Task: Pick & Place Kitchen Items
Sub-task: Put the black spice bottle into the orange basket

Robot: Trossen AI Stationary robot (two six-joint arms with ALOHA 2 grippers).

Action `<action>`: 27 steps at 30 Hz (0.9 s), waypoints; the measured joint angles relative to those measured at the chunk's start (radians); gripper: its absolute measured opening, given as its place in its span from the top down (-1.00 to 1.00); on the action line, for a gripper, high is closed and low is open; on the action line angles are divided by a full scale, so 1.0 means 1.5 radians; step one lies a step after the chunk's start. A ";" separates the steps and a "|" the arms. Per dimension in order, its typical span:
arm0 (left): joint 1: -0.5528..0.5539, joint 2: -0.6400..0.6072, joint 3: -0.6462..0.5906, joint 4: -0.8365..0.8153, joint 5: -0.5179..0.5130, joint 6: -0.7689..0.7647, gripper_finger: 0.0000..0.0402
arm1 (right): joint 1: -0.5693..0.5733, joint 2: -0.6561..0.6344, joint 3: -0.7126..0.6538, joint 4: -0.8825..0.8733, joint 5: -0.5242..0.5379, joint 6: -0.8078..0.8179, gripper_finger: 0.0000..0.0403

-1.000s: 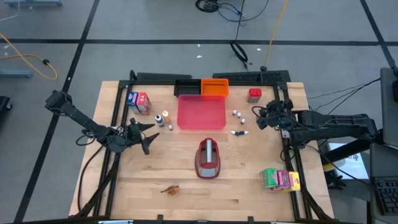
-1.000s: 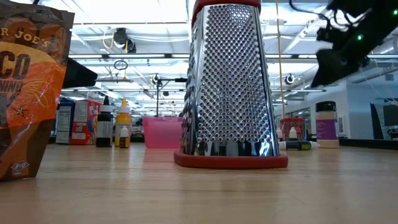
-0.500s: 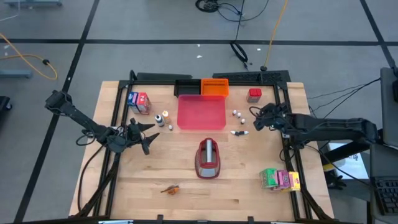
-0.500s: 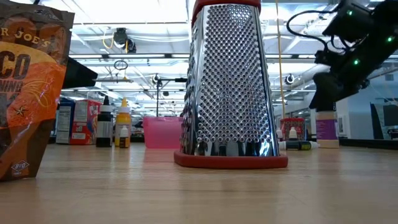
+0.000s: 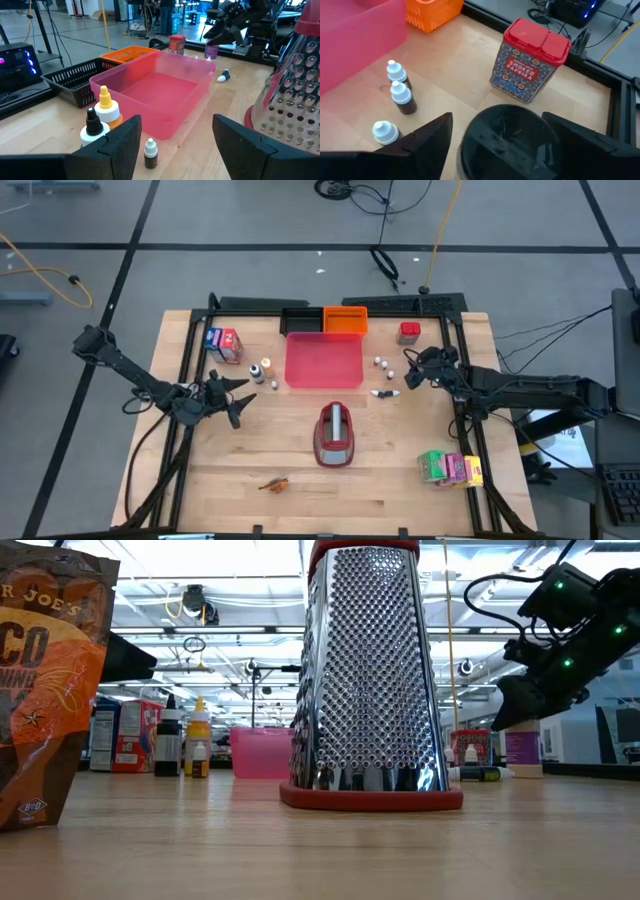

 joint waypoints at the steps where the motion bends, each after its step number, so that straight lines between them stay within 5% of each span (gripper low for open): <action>1: 0.000 0.000 0.000 0.000 0.000 0.000 -0.23 | -0.002 0.000 0.000 0.000 -0.009 0.000 -0.36; 6: 0.000 0.000 0.000 0.000 0.000 0.000 -0.22 | -0.009 0.000 0.000 0.001 -0.036 0.000 0.00; 15: 0.000 0.000 0.000 0.000 -0.002 -0.002 -0.23 | -0.009 0.000 0.008 0.055 -0.066 -0.018 0.00; 27: 0.020 0.000 0.000 0.003 -0.007 -0.011 -0.22 | -0.029 0.038 0.145 0.122 -0.066 -0.149 0.00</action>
